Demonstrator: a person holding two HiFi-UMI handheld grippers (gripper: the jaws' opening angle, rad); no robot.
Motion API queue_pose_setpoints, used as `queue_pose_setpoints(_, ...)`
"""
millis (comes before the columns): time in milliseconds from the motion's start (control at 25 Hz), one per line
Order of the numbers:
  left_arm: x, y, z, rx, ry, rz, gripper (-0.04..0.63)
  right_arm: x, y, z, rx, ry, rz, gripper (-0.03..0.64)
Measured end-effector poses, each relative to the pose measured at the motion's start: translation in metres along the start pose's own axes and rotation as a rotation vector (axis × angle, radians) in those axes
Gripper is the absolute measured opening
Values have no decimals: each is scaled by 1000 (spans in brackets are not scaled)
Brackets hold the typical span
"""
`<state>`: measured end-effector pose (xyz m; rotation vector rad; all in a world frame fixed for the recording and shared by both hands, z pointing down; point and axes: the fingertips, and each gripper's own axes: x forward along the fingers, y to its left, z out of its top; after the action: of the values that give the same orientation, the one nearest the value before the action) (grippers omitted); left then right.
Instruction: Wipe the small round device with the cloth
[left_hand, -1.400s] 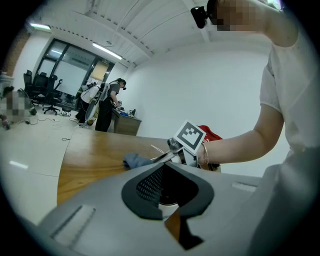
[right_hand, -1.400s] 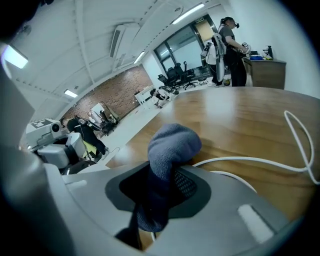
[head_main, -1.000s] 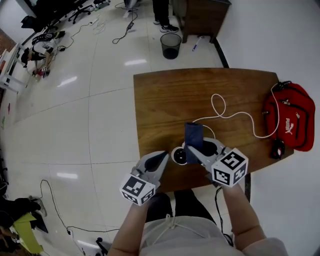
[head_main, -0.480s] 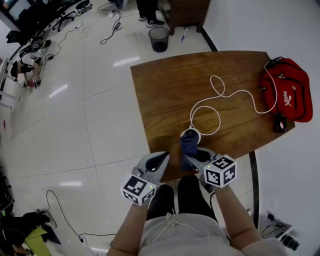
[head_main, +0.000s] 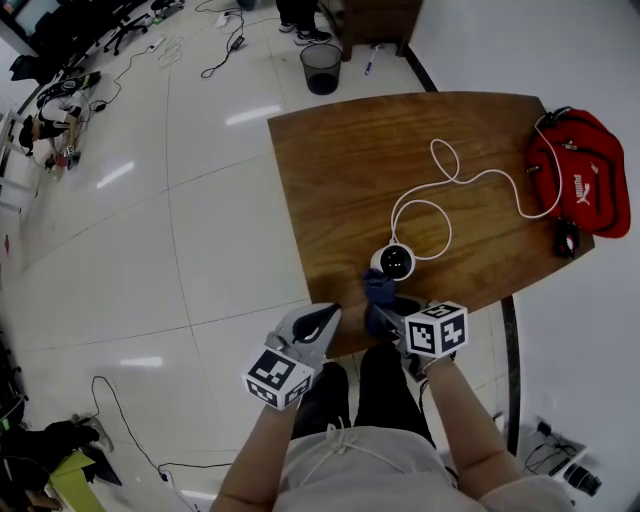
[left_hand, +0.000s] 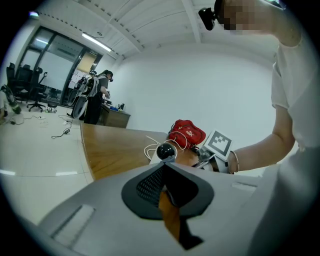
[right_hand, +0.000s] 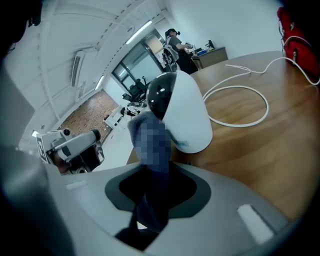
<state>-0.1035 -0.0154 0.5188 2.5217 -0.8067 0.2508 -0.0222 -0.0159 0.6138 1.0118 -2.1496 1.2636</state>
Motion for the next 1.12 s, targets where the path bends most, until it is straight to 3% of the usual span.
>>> queue_pose_setpoints(120, -3, -2, 5, 9, -11, -4, 6, -10, 30, 15, -75, -48, 30, 107)
queue_pose_setpoints(240, -6, 0, 14, 24, -24, 1, 6, -21, 56, 54, -136, -176, 15, 107)
queue_pose_setpoints(320, -9, 3, 18, 29, -30, 4, 6, -21, 60, 75, -95, -250, -18, 107)
queue_pose_setpoints(440, -8, 1, 21, 30, -31, 0, 6, -15, 54, 87, 51, -306, -27, 107)
queue_pose_setpoints(600, -10, 5, 20, 10, -38, 7, 6, -1, 40, 78, 144, -297, -56, 107)
queue_pose_setpoints(920, -18, 21, 10, 6, -20, 32, 6, 21, 13, 43, 168, -199, -129, 107)
queue_pose_setpoints(1040, -17, 22, 10, 7, -18, 30, 6, 21, 15, 30, 123, -162, -158, 107)
queue_pose_setpoints(1120, -15, 21, 11, 7, -19, 30, 6, 14, 26, 31, 31, -157, -167, 107)
